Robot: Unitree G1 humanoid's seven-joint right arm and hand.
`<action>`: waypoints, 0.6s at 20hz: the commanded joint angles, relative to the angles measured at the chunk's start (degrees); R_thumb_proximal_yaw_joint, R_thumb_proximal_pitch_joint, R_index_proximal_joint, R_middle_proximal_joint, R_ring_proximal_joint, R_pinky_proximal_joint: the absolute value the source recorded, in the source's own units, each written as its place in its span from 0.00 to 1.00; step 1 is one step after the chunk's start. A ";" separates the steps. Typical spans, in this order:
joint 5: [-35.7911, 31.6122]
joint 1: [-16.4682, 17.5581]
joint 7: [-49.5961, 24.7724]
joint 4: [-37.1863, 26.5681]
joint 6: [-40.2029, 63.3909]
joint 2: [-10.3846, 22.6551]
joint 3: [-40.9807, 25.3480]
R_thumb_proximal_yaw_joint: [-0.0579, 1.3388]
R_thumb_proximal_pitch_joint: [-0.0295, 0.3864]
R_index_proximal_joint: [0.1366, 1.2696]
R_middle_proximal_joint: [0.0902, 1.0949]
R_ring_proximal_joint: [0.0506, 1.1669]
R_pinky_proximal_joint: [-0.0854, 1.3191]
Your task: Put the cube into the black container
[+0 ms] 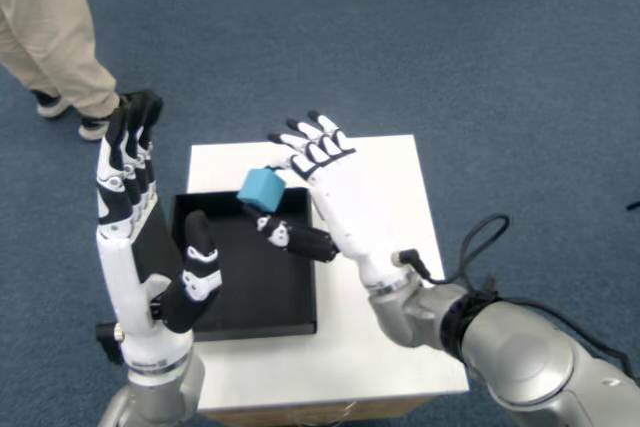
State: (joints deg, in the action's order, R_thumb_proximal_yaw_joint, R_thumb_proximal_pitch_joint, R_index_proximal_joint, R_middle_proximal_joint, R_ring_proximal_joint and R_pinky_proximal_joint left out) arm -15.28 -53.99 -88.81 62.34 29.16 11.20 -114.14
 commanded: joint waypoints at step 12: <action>7.58 -2.33 18.26 -3.11 -12.00 0.17 13.87 0.90 0.45 0.86 0.32 0.22 0.17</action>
State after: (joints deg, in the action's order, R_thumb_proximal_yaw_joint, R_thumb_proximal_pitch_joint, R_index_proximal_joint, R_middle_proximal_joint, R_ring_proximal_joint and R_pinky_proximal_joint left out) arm -7.83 -53.29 -70.38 58.71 17.75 11.05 -102.52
